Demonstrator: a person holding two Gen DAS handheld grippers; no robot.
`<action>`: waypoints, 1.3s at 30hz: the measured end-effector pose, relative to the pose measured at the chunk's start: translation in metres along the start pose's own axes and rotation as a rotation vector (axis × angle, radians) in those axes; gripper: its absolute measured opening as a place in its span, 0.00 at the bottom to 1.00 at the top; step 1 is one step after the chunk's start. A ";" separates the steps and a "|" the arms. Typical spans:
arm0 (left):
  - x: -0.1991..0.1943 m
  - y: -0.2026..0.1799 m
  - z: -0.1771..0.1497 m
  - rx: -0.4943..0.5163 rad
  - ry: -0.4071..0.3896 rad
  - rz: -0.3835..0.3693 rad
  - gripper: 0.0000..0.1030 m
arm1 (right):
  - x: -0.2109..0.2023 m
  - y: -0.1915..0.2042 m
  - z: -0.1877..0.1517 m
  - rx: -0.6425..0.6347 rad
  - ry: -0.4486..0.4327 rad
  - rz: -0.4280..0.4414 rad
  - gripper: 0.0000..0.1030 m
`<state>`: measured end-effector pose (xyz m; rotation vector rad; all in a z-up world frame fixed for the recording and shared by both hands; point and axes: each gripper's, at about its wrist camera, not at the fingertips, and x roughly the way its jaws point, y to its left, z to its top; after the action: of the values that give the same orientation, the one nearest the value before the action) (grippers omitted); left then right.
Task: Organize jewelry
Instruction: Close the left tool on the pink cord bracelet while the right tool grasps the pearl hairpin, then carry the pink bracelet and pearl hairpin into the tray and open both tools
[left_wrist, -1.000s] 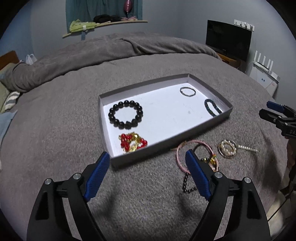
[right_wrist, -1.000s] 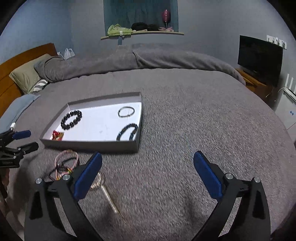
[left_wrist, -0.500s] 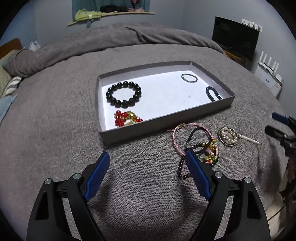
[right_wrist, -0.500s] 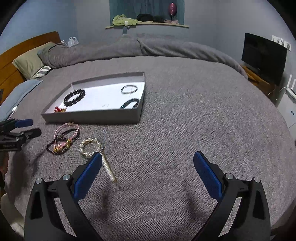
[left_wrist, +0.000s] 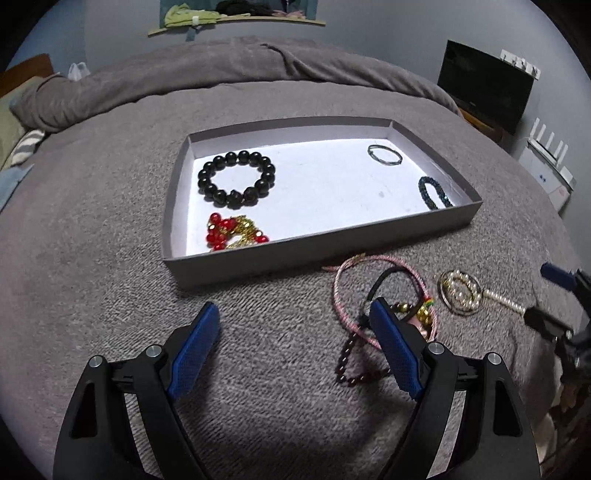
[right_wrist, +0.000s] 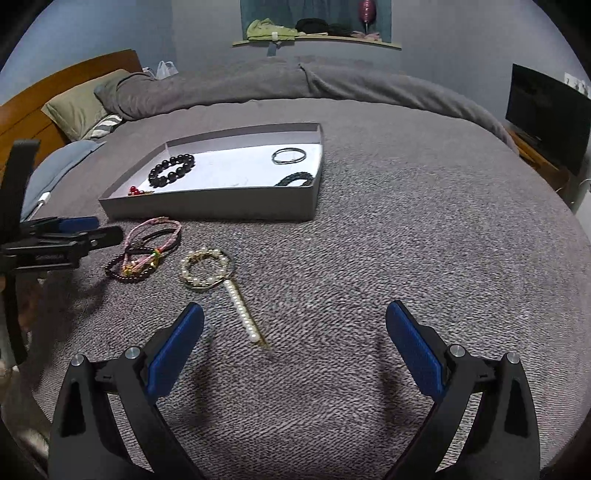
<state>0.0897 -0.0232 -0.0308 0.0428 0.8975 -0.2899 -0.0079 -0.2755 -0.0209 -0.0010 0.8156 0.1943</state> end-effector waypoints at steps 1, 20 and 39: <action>0.001 -0.002 0.001 0.003 -0.001 -0.002 0.79 | 0.001 0.001 0.000 -0.004 0.001 0.002 0.92; 0.016 -0.009 0.003 0.021 0.034 -0.061 0.30 | 0.009 0.013 0.000 -0.025 0.023 0.081 0.41; 0.001 -0.018 0.010 0.129 -0.006 -0.081 0.03 | 0.015 0.020 0.000 -0.072 0.054 0.056 0.05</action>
<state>0.0930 -0.0418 -0.0240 0.1250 0.8747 -0.4236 -0.0013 -0.2536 -0.0309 -0.0514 0.8629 0.2778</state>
